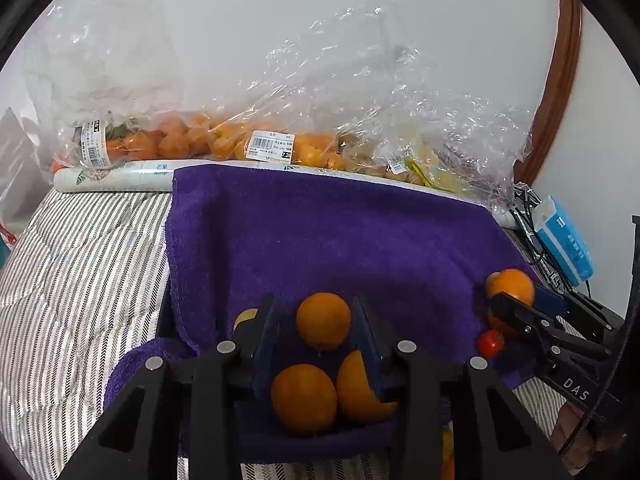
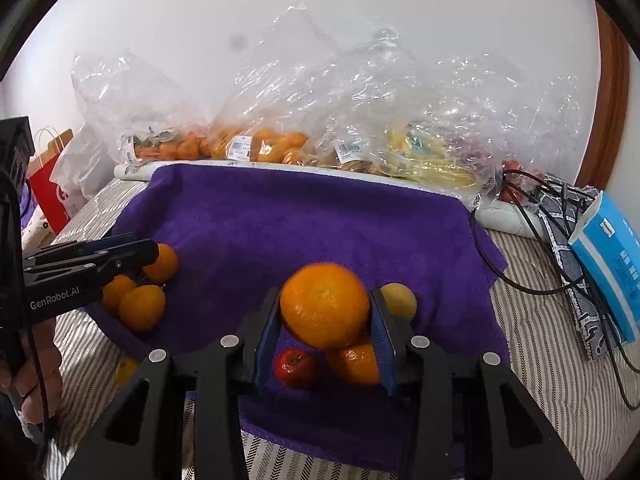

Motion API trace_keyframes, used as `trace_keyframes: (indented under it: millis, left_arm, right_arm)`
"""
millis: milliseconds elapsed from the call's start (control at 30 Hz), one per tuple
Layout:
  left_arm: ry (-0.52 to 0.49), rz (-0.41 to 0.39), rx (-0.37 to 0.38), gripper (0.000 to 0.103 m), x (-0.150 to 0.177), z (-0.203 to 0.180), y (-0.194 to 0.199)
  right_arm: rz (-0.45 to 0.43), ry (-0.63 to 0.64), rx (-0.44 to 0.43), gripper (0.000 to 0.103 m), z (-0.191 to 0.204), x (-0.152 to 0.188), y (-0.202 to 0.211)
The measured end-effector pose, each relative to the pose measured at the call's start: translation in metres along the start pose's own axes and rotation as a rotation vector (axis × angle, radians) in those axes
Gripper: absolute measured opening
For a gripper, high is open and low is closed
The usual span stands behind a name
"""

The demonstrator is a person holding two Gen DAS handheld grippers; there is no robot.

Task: Organize fruits
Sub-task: 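Open the right gripper to release its orange while the left gripper releases its orange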

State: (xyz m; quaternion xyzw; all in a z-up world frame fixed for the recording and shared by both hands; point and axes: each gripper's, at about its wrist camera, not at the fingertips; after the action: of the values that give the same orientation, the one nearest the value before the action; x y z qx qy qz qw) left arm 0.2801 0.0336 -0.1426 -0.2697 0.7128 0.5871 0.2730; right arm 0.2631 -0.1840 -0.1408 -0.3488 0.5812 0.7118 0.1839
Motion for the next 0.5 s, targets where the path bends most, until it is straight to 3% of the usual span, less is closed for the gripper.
trace_keyframes:
  millis: [500]
  left_arm:
    - [0.027, -0.022, -0.011, 0.036, 0.003, 0.001, 0.011]
  right_arm:
    - [-0.092, -0.042, -0.007, 0.046, -0.005, -0.003, 0.023]
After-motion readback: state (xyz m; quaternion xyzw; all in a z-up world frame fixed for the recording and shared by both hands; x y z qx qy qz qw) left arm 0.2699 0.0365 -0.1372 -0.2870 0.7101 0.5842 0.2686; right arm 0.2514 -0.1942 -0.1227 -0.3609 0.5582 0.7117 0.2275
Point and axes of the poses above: each gripper's, at about its wrist camera, not at the fingertips, and y roughly against the way its jaws point, z to its left, x to its underside, and after that the axes turned 3 degrees about -x, right-handed
